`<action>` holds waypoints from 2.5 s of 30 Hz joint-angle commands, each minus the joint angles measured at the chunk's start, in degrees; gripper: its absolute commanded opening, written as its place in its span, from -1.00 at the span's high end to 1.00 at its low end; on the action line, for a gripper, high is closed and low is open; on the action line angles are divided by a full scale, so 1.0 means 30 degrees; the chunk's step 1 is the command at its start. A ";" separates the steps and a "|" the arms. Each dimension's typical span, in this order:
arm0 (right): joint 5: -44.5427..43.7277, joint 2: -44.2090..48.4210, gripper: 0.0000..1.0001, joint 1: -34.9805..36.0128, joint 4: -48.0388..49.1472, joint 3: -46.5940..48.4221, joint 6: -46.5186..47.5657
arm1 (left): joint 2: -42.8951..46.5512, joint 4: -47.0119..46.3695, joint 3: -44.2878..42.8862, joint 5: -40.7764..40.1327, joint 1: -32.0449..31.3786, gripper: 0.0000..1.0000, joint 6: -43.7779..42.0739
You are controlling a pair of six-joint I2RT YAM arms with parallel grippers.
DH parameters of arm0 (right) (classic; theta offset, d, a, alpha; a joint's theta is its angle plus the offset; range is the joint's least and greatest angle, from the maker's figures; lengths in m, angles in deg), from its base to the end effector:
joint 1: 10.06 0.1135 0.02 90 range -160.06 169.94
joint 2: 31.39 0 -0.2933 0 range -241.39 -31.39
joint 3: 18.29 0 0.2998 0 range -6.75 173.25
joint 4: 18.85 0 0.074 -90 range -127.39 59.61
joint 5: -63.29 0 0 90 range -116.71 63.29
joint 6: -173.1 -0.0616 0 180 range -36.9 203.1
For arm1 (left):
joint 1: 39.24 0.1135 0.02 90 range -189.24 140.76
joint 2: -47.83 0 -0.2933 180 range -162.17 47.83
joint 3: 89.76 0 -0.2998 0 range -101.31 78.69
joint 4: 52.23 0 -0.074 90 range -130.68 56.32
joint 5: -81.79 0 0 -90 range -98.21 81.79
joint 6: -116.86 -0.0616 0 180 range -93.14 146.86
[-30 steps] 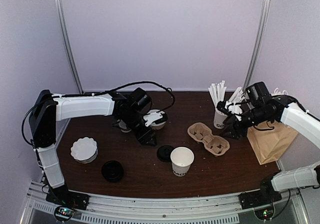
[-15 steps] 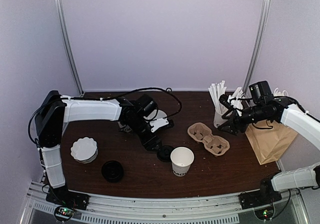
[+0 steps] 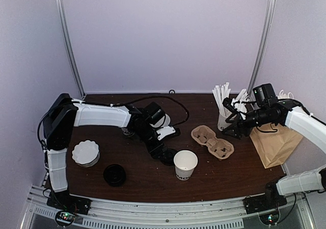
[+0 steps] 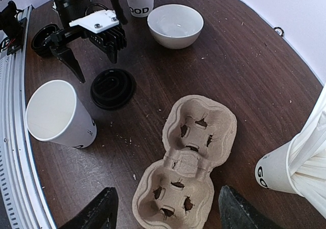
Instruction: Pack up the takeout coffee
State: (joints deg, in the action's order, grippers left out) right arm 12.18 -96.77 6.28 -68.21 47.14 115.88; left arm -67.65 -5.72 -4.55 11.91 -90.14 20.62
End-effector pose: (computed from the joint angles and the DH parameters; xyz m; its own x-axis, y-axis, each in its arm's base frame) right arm 0.2550 0.1151 0.2879 -0.2805 -0.5214 -0.8059 -0.9083 0.4157 0.0473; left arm 0.2848 -0.3841 0.1508 -0.4896 0.7643 -0.4197 0.8711 0.4081 -0.2731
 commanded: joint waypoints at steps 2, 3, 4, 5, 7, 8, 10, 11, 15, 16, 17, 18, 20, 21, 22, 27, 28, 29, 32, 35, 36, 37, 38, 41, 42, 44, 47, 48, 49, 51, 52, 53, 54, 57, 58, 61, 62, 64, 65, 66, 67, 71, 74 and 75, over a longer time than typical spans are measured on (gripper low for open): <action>0.0336 -0.0139 -0.43 -0.0085 -0.0012 -0.0139 0.0148 | -0.0943 -0.0670 -0.1304 -0.0580 -0.0718 -0.52 -0.0835; 0.0358 -0.0147 -0.43 -0.0085 -0.0007 -0.0123 0.0175 | -0.1156 -0.0646 -0.1559 -0.0740 -0.0824 -0.52 -0.0855; 0.0364 -0.0134 -0.43 -0.0085 -0.0040 -0.0107 0.0178 | -0.1395 -0.0536 -0.1814 -0.0859 -0.0871 -0.53 -0.0861; 0.0365 -0.0146 -0.43 -0.0085 -0.0062 -0.0112 0.0179 | -0.1612 -0.0347 -0.2081 -0.0915 -0.0876 -0.52 -0.0851; 0.0394 -0.0121 -0.43 -0.0081 -0.0103 -0.0135 0.0219 | -0.1800 -0.0089 -0.2303 -0.0922 -0.0877 -0.53 -0.0835; 0.0394 -0.0119 -0.43 -0.0084 -0.0121 -0.0148 0.0250 | -0.1857 -0.0053 -0.2295 -0.0897 -0.0870 -0.53 -0.0859; 0.0366 -0.0141 -0.43 -0.0085 -0.0107 -0.0187 0.0337 | -0.1970 0.0013 -0.2335 -0.0901 -0.0903 -0.53 -0.0850; 0.0365 -0.0188 -0.43 -0.0085 -0.0122 -0.0188 0.0367 | -0.2039 0.0059 -0.2354 -0.0931 -0.0917 -0.53 -0.0872; 0.0467 -0.0457 -0.43 -0.0085 -0.0308 -0.0042 0.0500 | -0.2239 0.0080 -0.2388 -0.1089 -0.1065 -0.53 -0.0945; 0.0495 -0.0469 -0.43 -0.0081 -0.0352 -0.0056 0.0527 | -0.2292 0.0140 -0.2398 -0.1185 -0.1098 -0.54 -0.1019; 0.0499 -0.0437 -0.43 -0.0084 -0.0317 -0.0076 0.0530 | -0.2339 0.0214 -0.2425 -0.1384 -0.1143 -0.54 -0.1072; 0.0506 -0.0441 -0.43 -0.0085 -0.0349 -0.0097 0.0530 | -0.2375 0.0263 -0.2428 -0.1614 -0.1214 -0.54 -0.1170; 0.0535 -0.0439 -0.43 -0.0083 -0.0360 -0.0076 0.0545 | -0.2430 0.0324 -0.2414 -0.1888 -0.1272 -0.55 -0.1328; 0.0540 -0.0408 -0.43 -0.0084 -0.0347 -0.0090 0.0558 | -0.2419 0.0332 -0.2416 -0.1926 -0.1285 -0.55 -0.1331; 0.0541 -0.0434 -0.43 -0.0085 -0.0357 -0.0091 0.0559 | -0.2406 0.0329 -0.2427 -0.1956 -0.1309 -0.55 -0.1342; 0.0541 -0.0416 -0.43 -0.0085 -0.0403 -0.0092 0.0611 | -0.1892 0.0286 -0.2296 -0.2267 -0.1346 -0.55 -0.1548; 0.0563 -0.0412 -0.43 -0.0085 -0.0444 -0.0106 0.0617 | -0.1736 0.0221 -0.2196 -0.2420 -0.1324 -0.56 -0.1633; 0.0569 -0.0412 -0.43 -0.0085 -0.0438 -0.0108 0.0618 | -0.1596 0.0110 -0.2070 -0.2604 -0.1336 -0.56 -0.1750; 0.0566 -0.0439 -0.43 -0.0085 -0.0431 -0.0128 0.0646 | -0.1425 -0.0078 -0.1902 -0.2891 -0.1326 -0.56 -0.1867; 0.0677 -0.0469 -0.43 -0.0085 -0.0522 -0.0121 0.0731 | -0.1450 -0.0139 -0.1821 -0.2895 -0.1336 -0.58 -0.1889; 0.0687 -0.0492 -0.43 -0.0077 -0.0540 -0.0121 0.0760 | -0.1414 -0.0147 -0.1814 -0.2919 -0.1337 -0.71 -0.1902; 0.0687 -0.0514 -0.43 -0.0076 -0.0568 -0.0106 0.0764 | -0.1369 -0.0155 -0.1813 -0.2974 -0.1319 -0.92 -0.1926; 0.0688 -0.0542 -0.43 -0.0084 -0.0597 -0.0093 0.0765 | -0.1316 -0.0230 -0.1777 -0.3025 -0.1328 -0.95 -0.1962; 0.0741 -0.0616 -0.43 -0.0085 -0.0665 -0.0063 0.0811 | -0.1157 -0.0344 -0.1724 -0.3054 -0.1328 -0.95 -0.1987; 0.0753 -0.0643 -0.43 -0.0085 -0.0671 -0.0077 0.0822 | -0.1150 -0.0345 -0.1725 -0.3053 -0.1318 -0.95 -0.1970; 0.0746 -0.0622 -0.43 -0.0085 -0.0673 -0.0073 0.0816 | -0.1103 -0.0319 -0.1729 -0.2854 -0.1300 -0.88 -0.1990; 0.0717 -0.0646 -0.43 -0.0085 -0.0692 -0.0091 0.0844 | -0.0828 -0.0214 -0.1778 -0.2344 -0.1288 -0.77 -0.2065; 0.0717 -0.0632 -0.43 -0.0085 -0.0709 -0.0099 0.0851 | -0.0688 -0.0200 -0.1783 -0.2261 -0.1309 -0.73 -0.2082; 0.0717 -0.0645 -0.43 -0.0085 -0.0699 -0.0093 0.0852 | -0.0549 -0.0177 -0.1784 -0.2218 -0.1294 -0.72 -0.2080; 0.0735 -0.0668 -0.43 -0.0085 -0.0702 -0.0098 0.0853 | -0.0356 -0.0142 -0.1784 -0.2334 -0.1262 -0.74 -0.2080; 0.0745 -0.0664 -0.43 -0.0085 -0.0712 -0.0114 0.0853 | -0.0365 -0.0151 -0.1784 -0.2340 -0.1182 -0.79 -0.2025; 0.0746 -0.0700 -0.43 -0.0085 -0.0695 -0.0095 0.0874 | -0.0480 -0.0150 -0.1824 -0.2334 -0.1102 -0.83 -0.1952; 0.0746 -0.0701 -0.43 -0.0085 -0.0737 -0.0092 0.0881 | -0.0648 -0.0064 -0.1902 -0.2377 -0.1022 -0.87 -0.1929; 0.0746 -0.0683 -0.43 -0.0081 -0.0731 -0.0062 0.0882 | -0.1258 0.0110 -0.2287 -0.2407 -0.0870 -0.90 -0.1637; 0.0753 -0.0702 -0.43 -0.0084 -0.0723 -0.0062 0.0882 | -0.1445 0.0247 -0.2473 -0.2327 -0.0825 -0.91 -0.1527; 0.0826 -0.0732 -0.43 -0.0085 -0.0793 -0.0062 0.0905 | -0.2033 0.0769 -0.3094 -0.2441 -0.0664 -0.92 -0.1242; 0.0833 -0.0749 -0.43 -0.0085 -0.0786 -0.0062 0.0910 | -0.2098 0.0794 -0.3167 -0.2475 -0.0620 -0.92 -0.1170; 0.0835 -0.0763 -0.43 -0.0085 -0.0799 -0.0062 0.0939 | -0.2162 0.0798 -0.3240 -0.2171 -0.0482 -0.91 -0.1066; 0.0834 -0.0786 -0.43 -0.0085 -0.0809 -0.0062 0.0940 | -0.2180 0.0798 -0.3248 -0.1950 -0.0432 -0.91 -0.1001; 0.0834 -0.0842 -0.43 -0.0070 -0.0847 -0.0048 0.0966 | -0.2219 0.0864 -0.3296 -0.1699 -0.0375 -0.91 -0.0997; 0.0845 -0.0891 -0.43 -0.0083 -0.0881 -0.0035 0.1010 | -0.2290 0.0967 -0.3365 -0.1536 -0.0375 -0.91 -0.0996; 0.0907 -0.1026 -0.43 -0.0085 -0.0970 0.0003 0.1086 | -0.2589 0.1135 -0.3476 -0.0955 -0.0377 -0.91 -0.1047; 0.0911 -0.1071 -0.43 -0.0077 -0.1010 0.0024 0.1144 | -0.2809 0.1149 -0.3547 -0.0810 -0.0378 -0.91 -0.1023; 0.0935 -0.1084 -0.43 -0.0084 -0.1004 0.0025 0.1171 | -0.2887 0.1149 -0.3583 -0.0905 -0.0379 -0.92 -0.1025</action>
State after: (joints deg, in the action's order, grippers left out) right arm 13.99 -99.77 6.28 -70.62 47.10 118.76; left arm -74.76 -2.82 -13.82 7.45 -91.45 17.10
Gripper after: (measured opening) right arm 0.715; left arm 0.957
